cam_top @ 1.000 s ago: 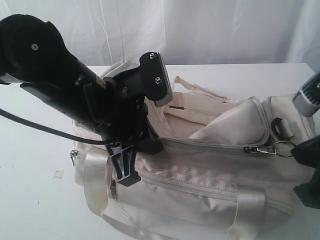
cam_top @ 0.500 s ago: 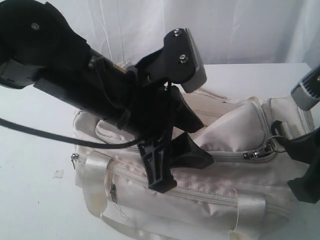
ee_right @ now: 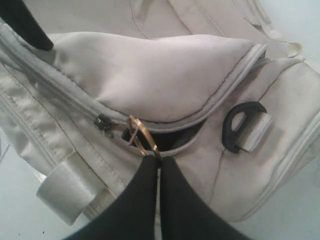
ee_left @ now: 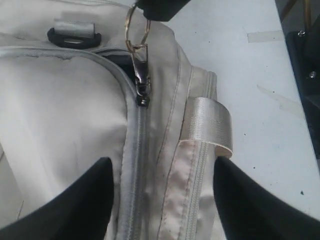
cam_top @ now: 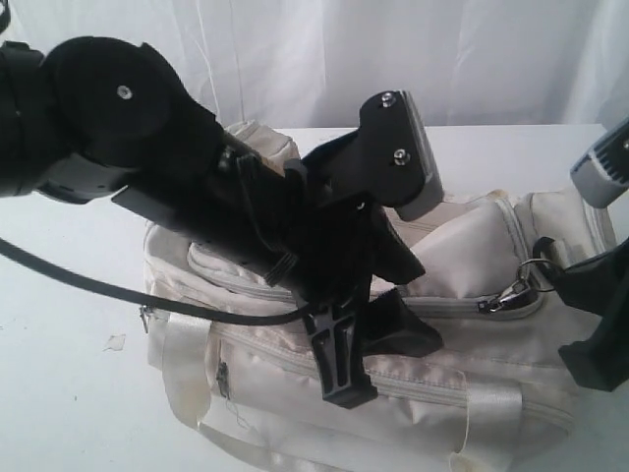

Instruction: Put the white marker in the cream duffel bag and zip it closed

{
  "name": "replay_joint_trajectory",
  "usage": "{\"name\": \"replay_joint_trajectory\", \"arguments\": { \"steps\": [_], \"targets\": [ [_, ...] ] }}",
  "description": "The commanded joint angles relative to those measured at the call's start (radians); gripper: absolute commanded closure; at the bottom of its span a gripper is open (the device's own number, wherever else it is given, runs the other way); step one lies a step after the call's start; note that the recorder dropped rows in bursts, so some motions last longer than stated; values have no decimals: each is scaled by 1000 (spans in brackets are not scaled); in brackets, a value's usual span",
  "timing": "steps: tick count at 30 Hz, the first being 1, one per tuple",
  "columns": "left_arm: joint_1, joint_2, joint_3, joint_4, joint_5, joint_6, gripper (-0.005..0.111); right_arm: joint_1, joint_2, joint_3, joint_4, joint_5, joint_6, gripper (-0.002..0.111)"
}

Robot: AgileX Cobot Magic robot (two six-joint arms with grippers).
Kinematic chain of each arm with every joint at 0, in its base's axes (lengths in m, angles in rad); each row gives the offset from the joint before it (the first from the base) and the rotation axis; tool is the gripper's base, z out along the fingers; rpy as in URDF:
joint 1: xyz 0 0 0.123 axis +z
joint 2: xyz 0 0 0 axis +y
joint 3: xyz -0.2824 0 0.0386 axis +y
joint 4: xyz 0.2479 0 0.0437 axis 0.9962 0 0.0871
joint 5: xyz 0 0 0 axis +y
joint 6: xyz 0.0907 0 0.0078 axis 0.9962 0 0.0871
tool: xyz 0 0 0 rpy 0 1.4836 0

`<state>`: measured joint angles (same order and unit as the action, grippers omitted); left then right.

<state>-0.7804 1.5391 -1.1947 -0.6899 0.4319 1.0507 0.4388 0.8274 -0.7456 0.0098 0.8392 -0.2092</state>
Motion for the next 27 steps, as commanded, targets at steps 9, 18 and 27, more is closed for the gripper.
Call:
{"name": "replay_joint_trajectory", "arguments": {
  "steps": [9,18,27],
  "targets": [
    [-58,58,-5,-31,-80,29,52,0,-7,-1,25,-12,-5,108],
    [-58,60,-5,-26,-109,26,91,0,-7,-1,46,-12,-5,108],
    [-58,57,-5,-11,-80,26,107,0,-7,-1,26,42,-5,108]
  ]
}}
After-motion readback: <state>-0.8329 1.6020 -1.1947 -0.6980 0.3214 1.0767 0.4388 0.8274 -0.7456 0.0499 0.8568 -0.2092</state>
